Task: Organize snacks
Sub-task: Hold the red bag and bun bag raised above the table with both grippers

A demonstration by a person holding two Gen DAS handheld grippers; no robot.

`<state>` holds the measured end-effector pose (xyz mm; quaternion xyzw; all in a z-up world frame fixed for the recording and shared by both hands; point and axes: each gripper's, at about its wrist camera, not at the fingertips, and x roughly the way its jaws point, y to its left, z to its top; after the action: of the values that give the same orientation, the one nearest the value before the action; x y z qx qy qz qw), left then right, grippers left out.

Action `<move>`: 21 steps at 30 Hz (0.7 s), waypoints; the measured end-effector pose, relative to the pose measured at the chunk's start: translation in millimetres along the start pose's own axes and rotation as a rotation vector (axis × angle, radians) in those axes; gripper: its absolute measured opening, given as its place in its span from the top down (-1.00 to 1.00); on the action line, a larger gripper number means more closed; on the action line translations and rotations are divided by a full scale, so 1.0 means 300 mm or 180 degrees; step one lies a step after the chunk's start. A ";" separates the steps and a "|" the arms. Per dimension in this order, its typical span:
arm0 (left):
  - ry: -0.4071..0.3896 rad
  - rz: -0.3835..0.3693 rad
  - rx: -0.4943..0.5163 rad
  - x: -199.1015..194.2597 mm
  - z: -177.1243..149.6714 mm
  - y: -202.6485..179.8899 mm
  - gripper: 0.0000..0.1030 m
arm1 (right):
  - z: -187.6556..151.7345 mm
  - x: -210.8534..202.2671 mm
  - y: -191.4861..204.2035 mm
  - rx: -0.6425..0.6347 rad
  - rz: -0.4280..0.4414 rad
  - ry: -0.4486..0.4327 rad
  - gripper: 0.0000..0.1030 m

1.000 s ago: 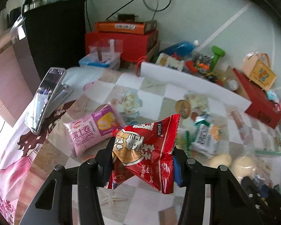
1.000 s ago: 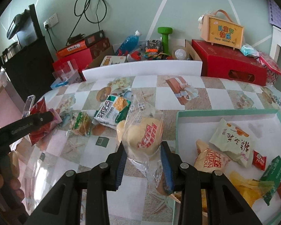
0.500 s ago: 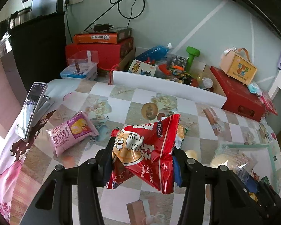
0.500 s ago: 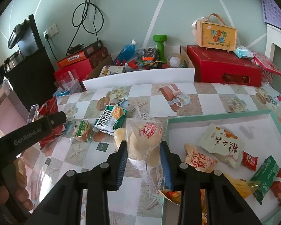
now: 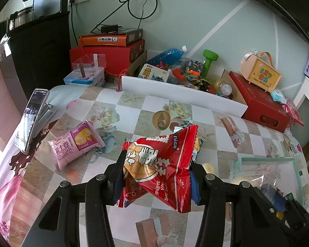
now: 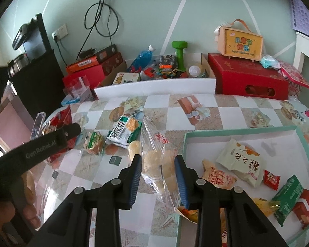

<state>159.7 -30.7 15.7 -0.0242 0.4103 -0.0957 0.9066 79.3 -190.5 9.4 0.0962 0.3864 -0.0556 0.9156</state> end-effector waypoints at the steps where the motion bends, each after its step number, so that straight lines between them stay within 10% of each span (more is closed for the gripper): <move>1: 0.0011 -0.0002 -0.0001 0.003 -0.001 0.001 -0.02 | -0.001 0.005 0.005 -0.0013 0.0003 0.0003 0.33; 21: 0.0083 -0.0010 0.0010 0.033 -0.007 -0.005 -0.02 | -0.036 0.084 -0.006 -0.0027 -0.0115 0.0214 0.40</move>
<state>164.3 -34.0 7.2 -0.0222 0.4219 -0.0981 0.9011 88.8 -190.7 -16.3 0.0872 0.4189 -0.0672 0.9013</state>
